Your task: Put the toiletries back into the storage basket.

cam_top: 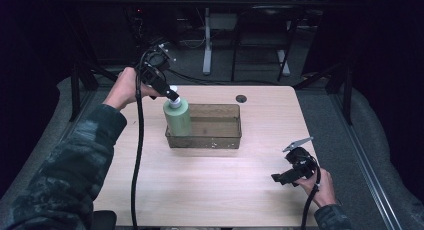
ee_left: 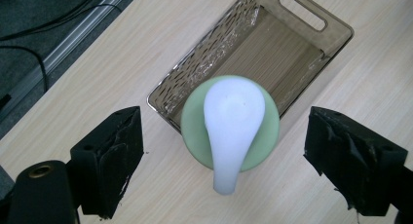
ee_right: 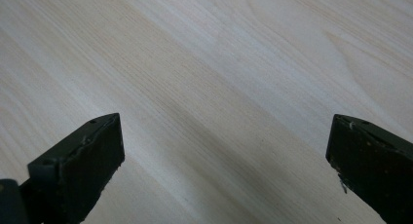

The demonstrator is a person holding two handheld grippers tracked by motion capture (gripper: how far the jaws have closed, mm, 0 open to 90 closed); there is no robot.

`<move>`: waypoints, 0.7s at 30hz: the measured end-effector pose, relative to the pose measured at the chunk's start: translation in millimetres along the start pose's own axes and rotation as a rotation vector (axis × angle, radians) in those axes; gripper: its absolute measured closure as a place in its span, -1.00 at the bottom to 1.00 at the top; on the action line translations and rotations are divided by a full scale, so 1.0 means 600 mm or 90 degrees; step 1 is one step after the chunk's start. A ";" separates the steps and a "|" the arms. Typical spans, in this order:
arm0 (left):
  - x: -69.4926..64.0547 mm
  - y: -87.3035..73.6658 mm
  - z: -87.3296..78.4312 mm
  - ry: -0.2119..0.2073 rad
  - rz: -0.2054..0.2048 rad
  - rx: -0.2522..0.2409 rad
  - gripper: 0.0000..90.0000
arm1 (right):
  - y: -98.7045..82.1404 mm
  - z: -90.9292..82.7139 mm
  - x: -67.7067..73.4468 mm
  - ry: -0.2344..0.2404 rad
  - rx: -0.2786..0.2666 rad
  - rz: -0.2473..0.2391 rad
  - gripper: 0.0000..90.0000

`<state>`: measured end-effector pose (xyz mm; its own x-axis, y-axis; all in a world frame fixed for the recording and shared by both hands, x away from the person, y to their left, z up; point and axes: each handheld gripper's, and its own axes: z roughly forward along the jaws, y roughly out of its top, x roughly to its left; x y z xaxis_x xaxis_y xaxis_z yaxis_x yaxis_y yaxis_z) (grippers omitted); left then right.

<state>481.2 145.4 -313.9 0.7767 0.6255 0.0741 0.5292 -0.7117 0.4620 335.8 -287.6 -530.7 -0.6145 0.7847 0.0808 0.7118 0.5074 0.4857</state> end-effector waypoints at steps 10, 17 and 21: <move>-0.013 -0.035 -0.007 -0.007 -0.007 -0.028 -0.80 | 0.000 -0.001 0.001 -0.001 -0.001 -0.001 -1.00; -0.020 -0.064 -0.003 -0.009 -0.018 -0.042 -0.92 | 0.000 -0.002 0.003 -0.002 -0.002 0.000 -1.00; -0.022 -0.078 0.001 -0.005 -0.018 -0.041 -0.99 | 0.000 -0.003 0.002 -0.004 0.000 -0.001 -1.00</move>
<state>446.4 170.1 -337.0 0.7646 0.6423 0.0529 0.5283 -0.6717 0.5194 334.6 -287.4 -529.2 -0.6138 0.7859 0.0745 0.7104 0.5087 0.4864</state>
